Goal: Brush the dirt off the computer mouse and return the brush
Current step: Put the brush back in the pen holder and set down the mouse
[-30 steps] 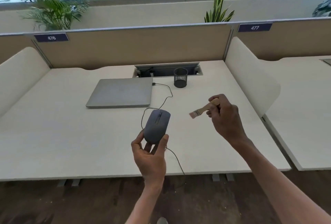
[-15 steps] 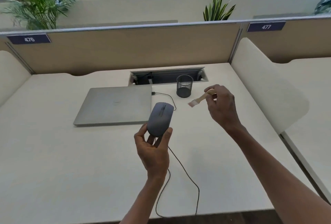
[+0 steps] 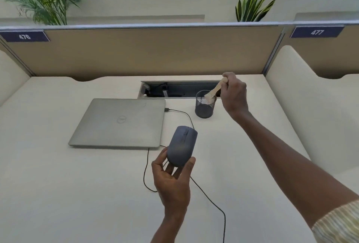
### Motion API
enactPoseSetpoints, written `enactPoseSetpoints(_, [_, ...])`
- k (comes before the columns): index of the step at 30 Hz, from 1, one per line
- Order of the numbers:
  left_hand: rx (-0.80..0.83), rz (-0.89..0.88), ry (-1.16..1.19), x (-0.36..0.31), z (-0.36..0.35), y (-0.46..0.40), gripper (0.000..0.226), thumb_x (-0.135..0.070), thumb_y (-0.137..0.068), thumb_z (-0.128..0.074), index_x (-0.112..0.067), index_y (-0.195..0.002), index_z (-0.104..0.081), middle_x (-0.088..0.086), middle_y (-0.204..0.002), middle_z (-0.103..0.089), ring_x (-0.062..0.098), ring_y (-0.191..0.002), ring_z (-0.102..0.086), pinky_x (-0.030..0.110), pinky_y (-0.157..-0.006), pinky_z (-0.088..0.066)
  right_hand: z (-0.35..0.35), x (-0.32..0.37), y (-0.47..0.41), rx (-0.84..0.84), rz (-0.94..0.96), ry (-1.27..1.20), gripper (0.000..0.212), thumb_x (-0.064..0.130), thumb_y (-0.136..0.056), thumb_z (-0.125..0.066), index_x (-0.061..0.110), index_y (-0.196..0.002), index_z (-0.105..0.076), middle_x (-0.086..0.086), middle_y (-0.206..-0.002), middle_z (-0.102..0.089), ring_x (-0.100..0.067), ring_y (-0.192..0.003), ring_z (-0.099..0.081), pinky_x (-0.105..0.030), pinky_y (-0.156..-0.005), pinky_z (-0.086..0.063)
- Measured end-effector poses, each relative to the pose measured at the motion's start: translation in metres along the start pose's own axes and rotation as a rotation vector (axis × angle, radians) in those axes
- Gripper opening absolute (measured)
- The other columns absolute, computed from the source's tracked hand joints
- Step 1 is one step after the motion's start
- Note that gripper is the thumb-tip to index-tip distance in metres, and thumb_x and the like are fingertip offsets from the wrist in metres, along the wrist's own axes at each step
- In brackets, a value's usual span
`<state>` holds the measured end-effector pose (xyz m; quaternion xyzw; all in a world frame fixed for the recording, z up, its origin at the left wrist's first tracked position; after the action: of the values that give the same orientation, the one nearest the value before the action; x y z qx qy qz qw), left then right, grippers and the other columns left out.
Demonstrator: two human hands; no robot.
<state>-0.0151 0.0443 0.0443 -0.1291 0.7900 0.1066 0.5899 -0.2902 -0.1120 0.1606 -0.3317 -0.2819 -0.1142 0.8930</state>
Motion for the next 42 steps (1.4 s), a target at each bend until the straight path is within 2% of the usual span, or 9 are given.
enactPoseSetpoints(4, [-0.013,0.012,-0.011,0.011,-0.005,-0.003,0.062,-0.017,-0.059,-0.098,-0.039,-0.108,-0.065,-0.017,-0.12,-0.07,0.019,-0.105,-0.076,0.027,-0.077,-0.063,-0.042,-0.017,-0.021,0.118,0.008,0.128,0.031,-0.004,-0.096,-0.042,-0.003,-0.12,-0.062,-0.025,-0.092,-0.071,-0.041,-0.085,-0.067,-0.042,-0.077,-0.049])
enactPoseSetpoints(9, [-0.028,0.024,-0.03,0.018,-0.006,-0.005,0.064,-0.028,-0.054,-0.095,-0.035,-0.109,-0.065,-0.01,-0.126,-0.069,0.022,-0.107,-0.075,0.03,-0.079,-0.063,-0.089,-0.045,-0.022,0.282,-0.057,0.207,0.032,0.01,-0.101,-0.042,0.006,-0.124,-0.065,-0.027,-0.107,-0.068,-0.04,-0.107,-0.057,-0.041,-0.088,-0.044])
enactPoseSetpoints(14, [-0.023,0.014,-0.02,0.021,-0.006,-0.006,0.065,-0.021,-0.055,-0.095,-0.028,-0.111,-0.064,-0.007,-0.126,-0.069,0.023,-0.108,-0.075,0.029,-0.079,-0.063,-0.117,-0.063,-0.017,0.371,-0.108,0.229,0.037,0.018,-0.102,-0.04,0.017,-0.13,-0.064,-0.025,-0.12,-0.058,-0.043,-0.113,-0.048,-0.043,-0.102,-0.04])
enactPoseSetpoints(19, [0.006,0.02,-0.012,0.027,-0.006,-0.004,0.065,0.0,-0.061,-0.094,-0.023,-0.113,-0.063,-0.009,-0.125,-0.07,0.023,-0.106,-0.076,0.025,-0.078,-0.062,-0.129,-0.075,-0.018,0.422,-0.174,0.195,0.037,0.02,-0.102,-0.039,0.02,-0.13,-0.063,-0.024,-0.123,-0.053,-0.044,-0.119,-0.045,-0.042,-0.101,-0.038])
enactPoseSetpoints(25, [0.002,0.029,-0.004,0.029,-0.006,-0.001,0.065,-0.007,-0.058,-0.097,-0.03,-0.11,-0.066,-0.01,-0.126,-0.069,0.022,-0.106,-0.075,0.026,-0.077,-0.062,-0.13,-0.075,-0.022,0.452,-0.139,0.214,0.035,0.014,-0.1,-0.046,0.011,-0.131,-0.063,-0.021,-0.121,-0.064,-0.041,-0.12,-0.044,-0.046,-0.102,-0.037])
enactPoseSetpoints(31, [0.002,0.034,-0.02,0.024,-0.012,0.0,0.064,-0.026,-0.055,-0.095,-0.035,-0.11,-0.064,-0.012,-0.127,-0.069,0.024,-0.108,-0.075,0.031,-0.082,-0.063,-0.11,-0.07,-0.02,0.427,-0.114,0.122,0.052,0.018,-0.099,-0.058,0.001,-0.146,-0.045,-0.025,-0.142,-0.046,-0.042,-0.134,-0.037,-0.043,-0.111,-0.031])
enactPoseSetpoints(36, [-0.006,0.042,-0.017,0.02,-0.02,0.002,0.063,-0.025,-0.058,-0.095,-0.034,-0.111,-0.063,-0.009,-0.124,-0.069,0.025,-0.106,-0.076,0.031,-0.082,-0.063,-0.062,-0.054,0.002,0.259,-0.159,-0.039,0.028,0.016,-0.097,-0.058,0.0,-0.12,-0.066,-0.021,-0.118,-0.062,-0.036,-0.116,-0.055,-0.038,-0.1,-0.042])
enactPoseSetpoints(40, [-0.002,0.051,-0.009,0.021,-0.023,0.005,0.062,-0.001,-0.069,-0.094,-0.027,-0.115,-0.061,-0.001,-0.127,-0.067,0.027,-0.106,-0.075,0.031,-0.081,-0.063,-0.027,-0.036,0.05,0.267,-0.24,-0.155,0.023,0.024,-0.096,-0.062,0.005,-0.1,-0.075,-0.007,-0.093,-0.075,-0.023,-0.083,-0.068,-0.037,-0.081,-0.055])
enactPoseSetpoints(42, [-0.002,0.054,-0.016,0.021,-0.025,0.006,0.061,0.002,-0.07,-0.091,-0.023,-0.117,-0.06,0.006,-0.13,-0.065,0.027,-0.107,-0.075,0.029,-0.081,-0.063,-0.011,-0.028,0.081,0.302,-0.31,-0.223,0.023,0.03,-0.095,-0.065,0.01,-0.094,-0.076,0.0,-0.083,-0.075,-0.015,-0.075,-0.069,-0.036,-0.075,-0.058])
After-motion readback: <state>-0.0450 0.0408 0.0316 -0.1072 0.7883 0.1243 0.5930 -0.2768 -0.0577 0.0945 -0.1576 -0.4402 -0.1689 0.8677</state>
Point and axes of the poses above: each hand's wrist, its own y-axis away from the middle knuckle, its own z-axis out of the back of the hand, x = y × z, the point moved 8 cm from there along -y, towards the middle knuckle
